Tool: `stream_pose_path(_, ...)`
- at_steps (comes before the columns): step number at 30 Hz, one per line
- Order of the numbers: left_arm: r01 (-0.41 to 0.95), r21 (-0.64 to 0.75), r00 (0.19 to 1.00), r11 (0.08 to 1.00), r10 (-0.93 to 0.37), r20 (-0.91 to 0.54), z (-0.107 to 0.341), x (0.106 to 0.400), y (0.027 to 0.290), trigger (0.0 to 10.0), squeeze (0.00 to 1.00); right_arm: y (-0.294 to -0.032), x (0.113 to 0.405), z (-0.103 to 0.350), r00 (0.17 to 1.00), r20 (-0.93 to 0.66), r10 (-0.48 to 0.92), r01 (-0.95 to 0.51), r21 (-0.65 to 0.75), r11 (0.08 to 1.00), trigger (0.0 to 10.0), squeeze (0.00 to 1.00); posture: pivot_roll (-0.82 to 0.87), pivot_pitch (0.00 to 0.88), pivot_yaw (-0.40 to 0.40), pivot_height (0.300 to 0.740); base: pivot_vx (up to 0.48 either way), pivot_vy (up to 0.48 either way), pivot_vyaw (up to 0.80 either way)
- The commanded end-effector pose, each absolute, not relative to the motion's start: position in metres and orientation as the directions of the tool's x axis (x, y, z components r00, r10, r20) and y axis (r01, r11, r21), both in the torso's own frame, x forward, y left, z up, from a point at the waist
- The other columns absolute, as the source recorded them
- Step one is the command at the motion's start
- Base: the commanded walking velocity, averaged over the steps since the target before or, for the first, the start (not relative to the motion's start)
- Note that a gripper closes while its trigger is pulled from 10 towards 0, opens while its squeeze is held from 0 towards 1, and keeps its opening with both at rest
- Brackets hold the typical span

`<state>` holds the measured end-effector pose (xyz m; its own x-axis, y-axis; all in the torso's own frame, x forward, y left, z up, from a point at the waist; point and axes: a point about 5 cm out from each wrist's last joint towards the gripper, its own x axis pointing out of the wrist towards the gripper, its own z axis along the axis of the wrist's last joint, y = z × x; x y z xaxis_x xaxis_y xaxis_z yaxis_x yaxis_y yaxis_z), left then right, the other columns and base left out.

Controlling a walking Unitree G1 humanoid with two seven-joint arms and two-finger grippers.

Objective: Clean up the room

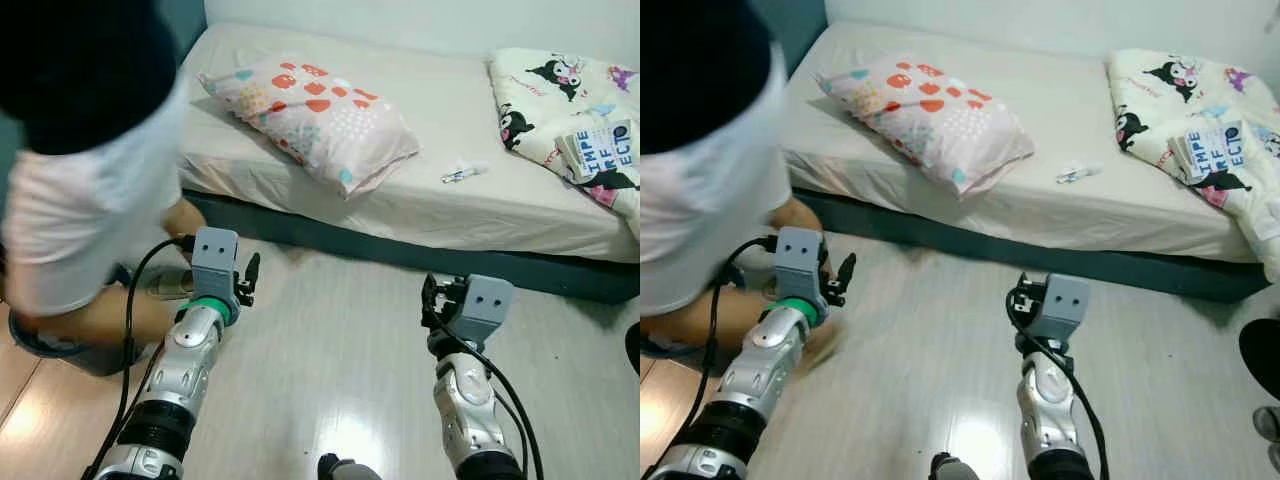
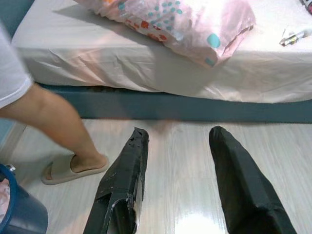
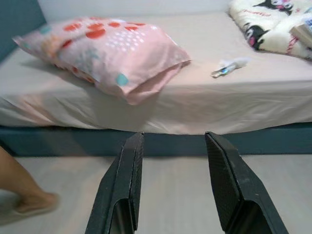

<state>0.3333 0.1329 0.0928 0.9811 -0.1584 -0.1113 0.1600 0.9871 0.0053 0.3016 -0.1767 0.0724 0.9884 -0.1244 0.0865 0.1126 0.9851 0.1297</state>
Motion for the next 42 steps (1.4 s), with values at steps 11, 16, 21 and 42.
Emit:
stream_pose_path(11, 0.153, 0.050, 0.987, 0.987, -0.150, -0.057, 0.101, 0.333, 0.137, 10.0, 0.00, -0.170, 0.307, 0.071, 0.995, 0.066, -0.081, 0.070, 0.154, 0.986, 10.0, 0.00, -0.08, 0.029, 0.003, 0.740, 0.000, 0.000, 0.00)
stream_pose_path(16, 0.132, 0.075, 0.990, 0.988, -0.128, -0.053, 0.100, 0.332, 0.136, 10.0, 0.00, -0.165, 0.306, 0.071, 0.996, 0.075, -0.046, 0.038, 0.100, 0.994, 10.0, 0.00, -0.10, 0.038, 0.009, 0.740, 0.000, 0.000, 0.00)
stream_pose_path(21, 0.116, 0.112, 0.993, 0.987, -0.112, -0.045, 0.098, 0.333, 0.132, 10.0, 0.00, -0.168, 0.304, 0.072, 0.995, 0.078, -0.058, 0.048, 0.122, 0.991, 10.0, 0.00, -0.13, 0.044, 0.019, 0.740, 0.000, 0.000, 0.00)
stream_pose_path(42, 0.075, 0.169, 0.997, 0.983, -0.073, -0.019, 0.102, 0.338, 0.129, 10.0, 0.00, -0.174, 0.304, 0.069, 0.995, 0.057, -0.076, 0.071, 0.084, 0.994, 10.0, 0.00, -0.13, 0.045, 0.018, 0.740, 0.377, 0.000, 0.28)
